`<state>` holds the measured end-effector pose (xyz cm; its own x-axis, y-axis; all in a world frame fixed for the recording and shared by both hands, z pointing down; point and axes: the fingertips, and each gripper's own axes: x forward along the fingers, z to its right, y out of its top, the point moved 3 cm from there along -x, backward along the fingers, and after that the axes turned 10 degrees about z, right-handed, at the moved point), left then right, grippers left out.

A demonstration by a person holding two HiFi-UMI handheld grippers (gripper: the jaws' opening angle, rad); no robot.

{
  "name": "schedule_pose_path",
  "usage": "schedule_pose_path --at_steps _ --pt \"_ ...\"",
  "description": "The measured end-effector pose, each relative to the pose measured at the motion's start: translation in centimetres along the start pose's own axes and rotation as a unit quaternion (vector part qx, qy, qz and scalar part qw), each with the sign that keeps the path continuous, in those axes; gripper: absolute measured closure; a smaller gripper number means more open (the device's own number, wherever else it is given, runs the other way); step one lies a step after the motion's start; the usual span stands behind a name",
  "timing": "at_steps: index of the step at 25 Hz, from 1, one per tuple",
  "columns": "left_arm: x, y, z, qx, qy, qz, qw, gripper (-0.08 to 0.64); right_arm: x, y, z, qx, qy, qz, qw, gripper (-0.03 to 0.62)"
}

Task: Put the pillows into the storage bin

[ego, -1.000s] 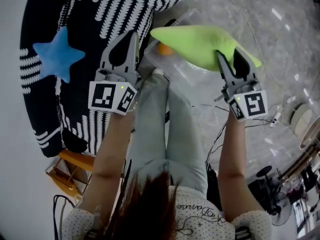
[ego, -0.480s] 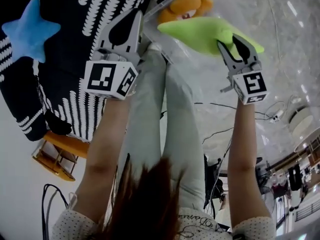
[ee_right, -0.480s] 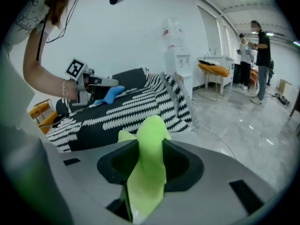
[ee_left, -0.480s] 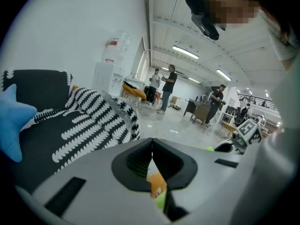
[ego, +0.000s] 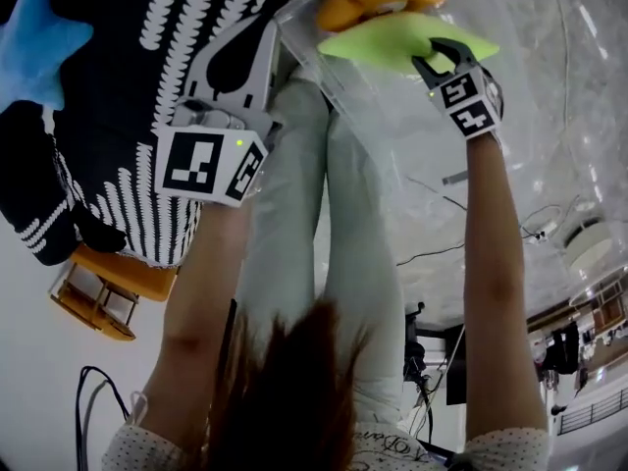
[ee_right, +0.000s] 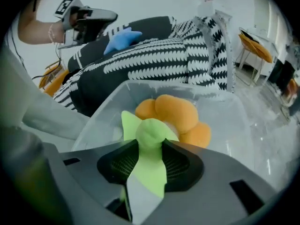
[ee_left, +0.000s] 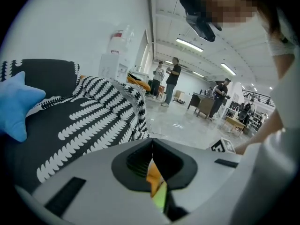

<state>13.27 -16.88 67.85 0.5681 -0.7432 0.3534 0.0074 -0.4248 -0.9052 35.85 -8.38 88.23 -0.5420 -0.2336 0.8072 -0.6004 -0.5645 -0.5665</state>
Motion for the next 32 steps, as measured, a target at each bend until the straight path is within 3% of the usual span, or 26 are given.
schedule_pose_path --at_steps 3,7,11,15,18,25,32 --pt "-0.7 -0.2 -0.5 -0.002 0.007 -0.002 1.0 0.555 1.9 -1.4 0.6 0.032 -0.019 -0.017 0.999 0.409" --pt "-1.0 -0.4 -1.3 -0.007 0.015 -0.002 0.9999 0.557 2.6 -1.6 1.9 0.079 -0.062 0.006 0.995 0.352" --pt "-1.1 0.0 -1.6 -0.016 0.023 0.002 0.9996 0.555 1.9 -0.7 2.9 0.113 -0.079 0.025 0.99 0.295" --pt "-0.9 1.8 -1.3 -0.02 0.023 0.018 0.9994 0.557 -1.1 2.1 4.6 0.143 -0.104 0.073 0.982 0.312" --pt "-1.2 4.3 -0.9 -0.016 0.021 0.03 0.9992 0.555 -4.4 5.8 4.9 0.156 -0.122 0.114 0.974 0.374" --pt "-2.5 13.5 1.7 -0.001 0.021 0.065 0.9977 0.555 -16.9 16.5 5.1 0.177 -0.176 0.246 0.937 0.515" --pt "-5.8 24.6 3.4 0.03 0.018 0.115 0.9927 0.557 -31.7 26.4 3.2 0.184 -0.226 0.359 0.887 0.581"
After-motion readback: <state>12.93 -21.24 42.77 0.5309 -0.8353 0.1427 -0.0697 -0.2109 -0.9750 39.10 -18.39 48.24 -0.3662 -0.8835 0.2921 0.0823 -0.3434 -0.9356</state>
